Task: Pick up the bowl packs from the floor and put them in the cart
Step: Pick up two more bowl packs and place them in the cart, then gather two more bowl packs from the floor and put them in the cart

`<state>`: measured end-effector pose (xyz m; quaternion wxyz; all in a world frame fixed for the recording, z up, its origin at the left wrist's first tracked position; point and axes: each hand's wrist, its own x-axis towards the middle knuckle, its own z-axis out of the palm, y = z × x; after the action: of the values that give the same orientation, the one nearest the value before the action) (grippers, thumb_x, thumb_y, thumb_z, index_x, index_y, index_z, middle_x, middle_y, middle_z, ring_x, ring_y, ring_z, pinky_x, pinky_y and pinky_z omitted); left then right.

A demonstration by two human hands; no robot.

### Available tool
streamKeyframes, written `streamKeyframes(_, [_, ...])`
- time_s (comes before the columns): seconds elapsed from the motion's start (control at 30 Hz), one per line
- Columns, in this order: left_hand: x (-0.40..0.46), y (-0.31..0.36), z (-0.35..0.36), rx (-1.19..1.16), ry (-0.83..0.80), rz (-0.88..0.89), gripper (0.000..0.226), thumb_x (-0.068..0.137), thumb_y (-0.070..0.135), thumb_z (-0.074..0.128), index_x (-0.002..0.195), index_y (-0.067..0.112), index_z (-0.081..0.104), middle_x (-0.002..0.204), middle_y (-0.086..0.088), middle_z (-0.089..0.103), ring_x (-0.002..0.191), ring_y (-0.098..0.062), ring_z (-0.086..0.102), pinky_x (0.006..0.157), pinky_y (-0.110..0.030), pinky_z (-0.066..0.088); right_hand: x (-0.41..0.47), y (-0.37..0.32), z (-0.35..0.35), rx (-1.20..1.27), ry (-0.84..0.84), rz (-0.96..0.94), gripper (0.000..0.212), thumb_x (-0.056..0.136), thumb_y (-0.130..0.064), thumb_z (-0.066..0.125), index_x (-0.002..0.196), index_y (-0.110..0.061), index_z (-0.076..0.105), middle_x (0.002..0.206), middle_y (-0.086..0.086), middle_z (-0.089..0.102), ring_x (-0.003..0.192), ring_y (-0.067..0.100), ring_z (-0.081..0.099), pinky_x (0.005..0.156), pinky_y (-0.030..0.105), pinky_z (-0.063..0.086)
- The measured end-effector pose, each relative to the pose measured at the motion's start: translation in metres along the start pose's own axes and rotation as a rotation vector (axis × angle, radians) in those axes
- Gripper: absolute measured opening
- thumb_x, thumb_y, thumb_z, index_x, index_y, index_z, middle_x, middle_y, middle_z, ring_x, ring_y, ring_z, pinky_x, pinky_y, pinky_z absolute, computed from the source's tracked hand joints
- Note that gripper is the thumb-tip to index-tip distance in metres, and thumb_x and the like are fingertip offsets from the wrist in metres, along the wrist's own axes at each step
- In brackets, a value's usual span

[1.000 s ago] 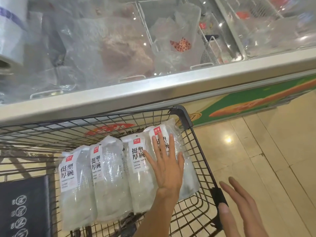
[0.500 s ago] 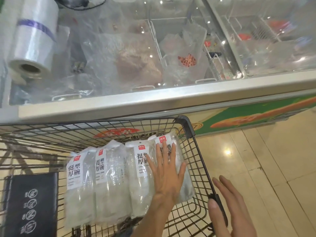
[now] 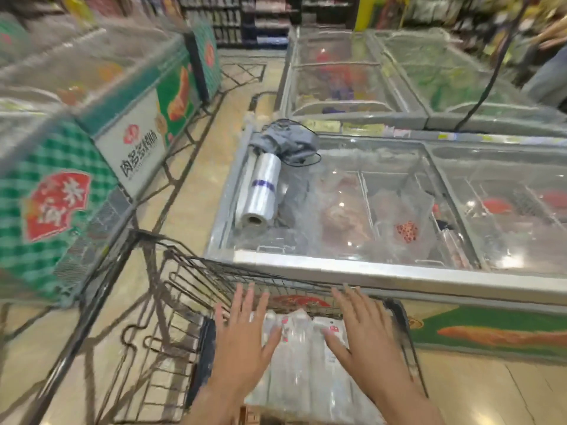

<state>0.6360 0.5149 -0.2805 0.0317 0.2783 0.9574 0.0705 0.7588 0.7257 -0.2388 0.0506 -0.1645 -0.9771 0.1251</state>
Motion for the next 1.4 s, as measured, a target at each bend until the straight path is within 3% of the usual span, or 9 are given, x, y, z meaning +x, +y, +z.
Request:
streamKeyframes(0.13, [-0.023,-0.065,-0.093,0.028,0.118,-0.081,0.071,0.101,0.069,0.022,0.162,0.032,0.019,0.17,0.0,0.01,0.157,-0.024,-0.001,0.122,-0.059,0.0,0.028,-0.087,-0.032,-0.047,-0.019,-0.14,0.074,0.101,-0.068,0.018,0.151,-0.023,0.05,0.151,0.004,0.055,0.139,0.03,0.053,0.108,0.057,0.047])
streamKeyframes(0.23, [-0.042,-0.117,-0.145,0.102,0.191,-0.103,0.067,0.102,0.065,0.025,0.159,0.029,0.032,0.167,-0.003,0.026,0.156,-0.025,0.014,0.12,-0.063,0.014,0.043,-0.148,-0.05,-0.035,-0.016,-0.24,0.079,0.102,-0.069,0.01,0.148,-0.02,0.053,0.145,0.009,0.059,0.133,0.034,0.057,0.104,0.058,0.05])
streamKeyframes(0.3, [-0.071,-0.179,-0.185,0.115,0.224,-0.164,0.066,0.103,0.064,0.026,0.159,0.03,0.032,0.166,-0.004,0.028,0.156,-0.025,0.016,0.121,-0.062,0.013,0.057,-0.222,-0.062,-0.023,-0.001,-0.32,0.075,0.1,-0.068,0.021,0.148,-0.019,0.053,0.146,0.012,0.058,0.132,0.036,0.057,0.104,0.058,0.049])
streamKeyframes(0.5, [-0.108,-0.323,-0.24,0.094,0.288,-0.222,0.072,0.101,0.068,0.012,0.163,0.032,0.016,0.171,0.001,0.007,0.158,-0.022,-0.004,0.124,-0.059,-0.002,0.096,-0.376,-0.056,-0.007,-0.022,-0.418,0.086,0.089,-0.076,0.016,0.163,-0.031,0.022,0.167,0.003,0.029,0.155,0.025,0.024,0.125,0.051,0.018])
streamKeyframes(0.8, [-0.081,-0.534,-0.27,0.088,0.256,-0.128,0.075,0.1,0.073,0.015,0.163,0.034,0.006,0.171,0.002,-0.003,0.156,-0.019,-0.014,0.123,-0.057,-0.009,0.149,-0.577,-0.004,0.008,0.018,-0.351,0.082,0.097,-0.072,0.038,0.163,-0.033,0.011,0.171,0.003,0.016,0.158,0.024,0.013,0.126,0.049,0.013])
streamKeyframes(0.9, [-0.058,-0.568,-0.287,0.074,0.268,-0.106,0.075,0.1,0.073,0.014,0.163,0.034,0.004,0.171,0.003,-0.007,0.155,-0.018,-0.017,0.122,-0.055,-0.015,0.175,-0.605,-0.005,0.007,0.026,-0.343,0.083,0.096,-0.074,0.037,0.163,-0.034,0.009,0.172,0.002,0.012,0.159,0.022,0.008,0.126,0.049,0.008])
streamKeyframes(1.03, [0.002,-0.606,-0.302,0.048,0.273,-0.043,0.075,0.1,0.073,0.016,0.163,0.034,0.003,0.17,0.003,-0.009,0.155,-0.017,-0.02,0.124,-0.056,-0.009,0.225,-0.621,-0.004,-0.005,0.063,-0.281,0.087,0.09,-0.08,0.03,0.162,-0.035,0.011,0.171,0.003,0.016,0.157,0.025,0.013,0.127,0.053,0.014])
streamKeyframes(1.13, [0.06,-0.62,-0.303,0.023,0.267,0.023,0.074,0.101,0.071,0.017,0.163,0.033,0.001,0.17,0.003,-0.011,0.154,-0.015,-0.022,0.124,-0.055,-0.011,0.265,-0.619,0.002,-0.038,0.079,-0.208,0.093,0.084,-0.082,0.019,0.163,-0.034,0.01,0.172,0.006,0.012,0.159,0.025,0.004,0.127,0.055,0.009])
streamKeyframes(1.4, [0.24,-0.655,-0.294,0.036,0.288,0.18,0.074,0.101,0.071,0.021,0.163,0.033,0.01,0.171,0.002,-0.004,0.156,-0.017,-0.017,0.124,-0.056,-0.006,0.415,-0.613,0.026,-0.12,0.072,-0.081,0.094,0.086,-0.083,0.02,0.164,-0.034,0.0,0.174,0.003,0.0,0.159,0.024,-0.008,0.127,0.055,-0.004])
